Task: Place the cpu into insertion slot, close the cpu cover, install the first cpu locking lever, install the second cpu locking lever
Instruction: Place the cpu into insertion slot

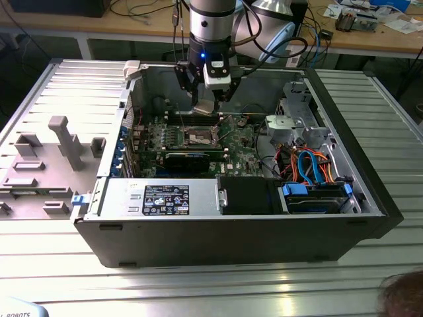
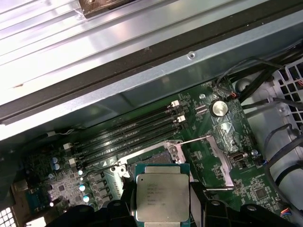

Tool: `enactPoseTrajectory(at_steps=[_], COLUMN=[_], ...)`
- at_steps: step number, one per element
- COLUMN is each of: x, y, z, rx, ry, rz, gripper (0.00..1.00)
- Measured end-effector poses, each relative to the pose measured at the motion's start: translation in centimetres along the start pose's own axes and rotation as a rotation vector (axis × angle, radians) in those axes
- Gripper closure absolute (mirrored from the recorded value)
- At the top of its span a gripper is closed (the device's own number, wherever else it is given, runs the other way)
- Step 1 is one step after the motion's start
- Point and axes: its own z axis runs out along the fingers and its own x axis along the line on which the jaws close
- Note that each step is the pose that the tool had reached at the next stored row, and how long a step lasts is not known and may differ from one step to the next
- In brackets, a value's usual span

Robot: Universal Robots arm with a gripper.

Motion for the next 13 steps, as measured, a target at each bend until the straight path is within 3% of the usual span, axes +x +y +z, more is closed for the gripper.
enactPoseTrajectory(at_steps=[13], x=[0.00], y=[0.00], z=[0.03], rx=[-0.0007], ry=[-0.0024], rz=[0.035], gripper=[0.45])
